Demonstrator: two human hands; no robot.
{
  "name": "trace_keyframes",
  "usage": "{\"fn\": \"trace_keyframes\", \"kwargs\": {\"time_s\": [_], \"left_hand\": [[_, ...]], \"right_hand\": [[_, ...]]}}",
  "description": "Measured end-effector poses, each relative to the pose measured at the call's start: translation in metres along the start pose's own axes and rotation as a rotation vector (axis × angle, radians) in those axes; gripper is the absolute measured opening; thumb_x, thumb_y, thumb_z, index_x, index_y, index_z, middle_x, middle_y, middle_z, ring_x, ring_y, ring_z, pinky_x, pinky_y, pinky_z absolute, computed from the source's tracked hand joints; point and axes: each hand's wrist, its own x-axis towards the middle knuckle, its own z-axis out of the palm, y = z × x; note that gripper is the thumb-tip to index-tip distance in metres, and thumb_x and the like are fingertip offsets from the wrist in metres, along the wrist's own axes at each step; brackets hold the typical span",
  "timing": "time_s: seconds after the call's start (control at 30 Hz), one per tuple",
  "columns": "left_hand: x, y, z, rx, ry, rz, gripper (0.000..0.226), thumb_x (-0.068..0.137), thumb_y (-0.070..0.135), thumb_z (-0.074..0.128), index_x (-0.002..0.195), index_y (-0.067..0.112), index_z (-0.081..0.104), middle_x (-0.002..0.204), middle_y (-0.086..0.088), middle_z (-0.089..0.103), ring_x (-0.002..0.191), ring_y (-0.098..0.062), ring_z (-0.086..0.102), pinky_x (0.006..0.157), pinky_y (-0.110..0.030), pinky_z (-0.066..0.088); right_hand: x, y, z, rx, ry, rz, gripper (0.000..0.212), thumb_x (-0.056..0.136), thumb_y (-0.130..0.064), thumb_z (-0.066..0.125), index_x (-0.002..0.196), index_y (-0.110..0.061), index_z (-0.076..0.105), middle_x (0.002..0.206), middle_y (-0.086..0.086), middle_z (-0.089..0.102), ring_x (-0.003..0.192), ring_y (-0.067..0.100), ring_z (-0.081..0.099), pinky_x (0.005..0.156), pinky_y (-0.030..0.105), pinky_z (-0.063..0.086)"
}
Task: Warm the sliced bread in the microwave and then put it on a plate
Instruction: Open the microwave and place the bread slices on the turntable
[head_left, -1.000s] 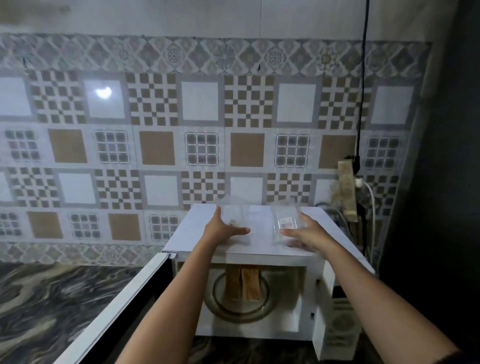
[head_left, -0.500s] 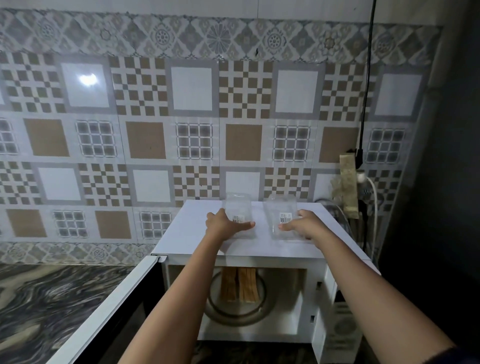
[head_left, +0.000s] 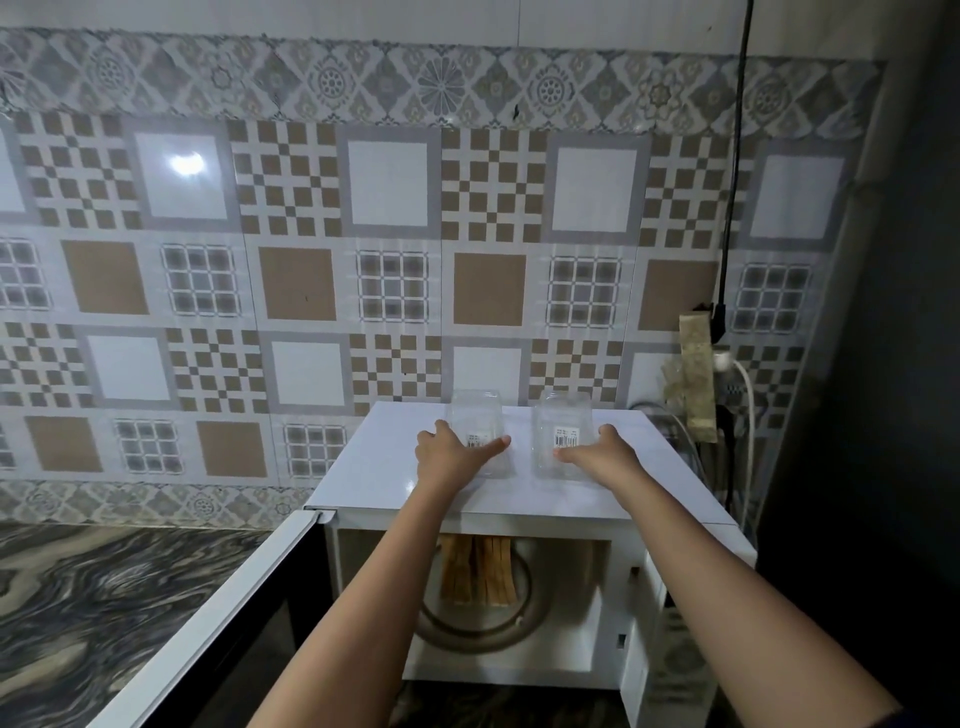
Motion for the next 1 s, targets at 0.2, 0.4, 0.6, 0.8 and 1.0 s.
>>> {"fn": "trace_keyframes", "kwargs": {"time_s": [0.2,0.4,0.6,0.8,1.0], "left_hand": [[-0.032,-0.008,-0.01,-0.067,0.036,0.029,0.08,0.088,0.05,0.053,0.148,0.009,0.017,0.152,-0.017,0.021,0.14,-0.034,0.023,0.113,-0.045,0.024],[-0.108,-0.025,-0.036,-0.136,0.155,0.034,0.053,0.099,0.027,0.041,0.145,0.006,0.026,0.149,-0.019,0.029,0.136,-0.033,0.033,0.113,-0.043,0.028],[-0.211,-0.045,-0.081,-0.205,0.466,0.134,0.042,0.098,0.018,0.041,0.138,0.003,0.04,0.141,-0.015,0.04,0.132,-0.029,0.038,0.109,-0.034,0.029],[-0.294,-0.071,-0.156,-0.151,0.703,0.188,0.032,0.097,0.017,0.041,0.123,0.004,0.055,0.127,-0.012,0.05,0.12,-0.024,0.046,0.094,-0.021,0.03],[-0.346,-0.138,-0.226,-0.197,0.898,-0.014,0.025,0.093,0.011,0.047,0.11,-0.001,0.061,0.113,-0.022,0.06,0.11,-0.032,0.054,0.091,-0.032,0.037]], "right_hand": [[-0.023,0.014,-0.008,0.128,0.031,0.007,0.067,0.096,-0.039,0.044,0.145,-0.002,0.017,0.149,0.015,0.031,0.133,0.032,0.036,0.099,0.034,0.036],[-0.083,0.031,-0.02,0.122,0.02,-0.047,0.057,0.094,-0.035,0.047,0.14,-0.005,0.033,0.143,0.015,0.04,0.128,0.031,0.041,0.097,0.034,0.037],[-0.173,0.038,-0.013,-0.033,-0.088,-0.16,0.032,0.089,-0.021,0.056,0.114,0.0,0.056,0.116,0.021,0.057,0.106,0.031,0.054,0.09,0.039,0.045],[-0.253,0.004,0.034,-0.045,-0.256,-0.393,0.031,0.088,-0.019,0.059,0.116,-0.007,0.058,0.122,0.012,0.058,0.11,0.024,0.054,0.088,0.03,0.042],[-0.338,-0.049,0.103,-0.069,-0.395,-0.735,0.029,0.088,-0.021,0.057,0.112,-0.005,0.061,0.12,0.011,0.061,0.112,0.024,0.055,0.092,0.028,0.041]]}}
